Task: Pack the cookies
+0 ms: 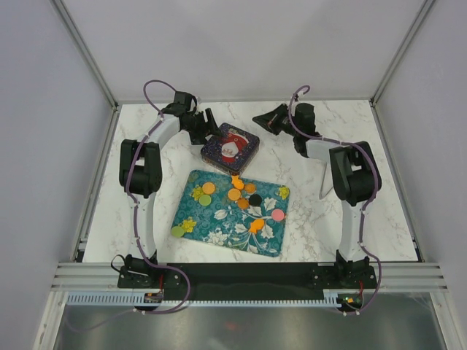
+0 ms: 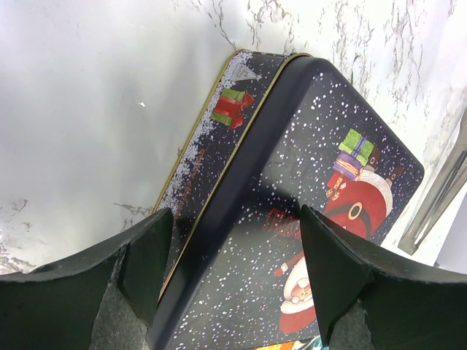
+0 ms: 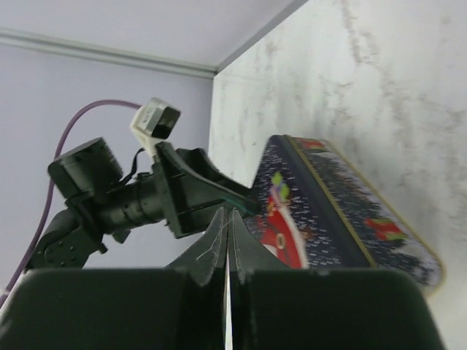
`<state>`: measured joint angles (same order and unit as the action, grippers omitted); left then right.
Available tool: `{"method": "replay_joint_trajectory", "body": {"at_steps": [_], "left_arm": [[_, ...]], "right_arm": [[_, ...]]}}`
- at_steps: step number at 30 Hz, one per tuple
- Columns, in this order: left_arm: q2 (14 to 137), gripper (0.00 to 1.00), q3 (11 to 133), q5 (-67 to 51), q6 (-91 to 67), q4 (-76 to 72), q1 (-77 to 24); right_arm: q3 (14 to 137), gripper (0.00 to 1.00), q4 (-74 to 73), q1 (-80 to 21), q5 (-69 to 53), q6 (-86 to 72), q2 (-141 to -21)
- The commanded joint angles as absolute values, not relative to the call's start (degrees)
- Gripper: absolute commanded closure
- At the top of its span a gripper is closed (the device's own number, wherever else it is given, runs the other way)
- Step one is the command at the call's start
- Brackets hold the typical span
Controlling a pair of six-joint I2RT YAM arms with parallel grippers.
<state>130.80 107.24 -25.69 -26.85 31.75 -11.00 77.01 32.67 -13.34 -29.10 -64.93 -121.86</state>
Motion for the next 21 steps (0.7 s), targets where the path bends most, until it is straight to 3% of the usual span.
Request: {"method": "replay_joint_trajectory", "body": {"at_steps": [1,10,14,21], "left_arm": [[130.08,0.22,108.98,-26.37,-23.91,33.14,-11.6],[129.73,0.22,108.72,-26.37,-23.91,33.22,-11.69],[129.64,0.22,108.37,-26.11,-23.82,33.14,-11.69],[129.37,0.22,108.11,-25.84,-23.64,33.13,-11.78]], "right_arm": [[80.59,0.99,38.67,-16.6,-32.52,-68.37,-120.23],[72.17,1.0,62.89,-16.7,-33.57,-81.64,-132.88],[69.26,1.0,65.48,-15.82,-33.31,-82.36,-137.45],[68.99,1.0,63.37,-15.29,-33.66,-80.07,-134.57]]}}
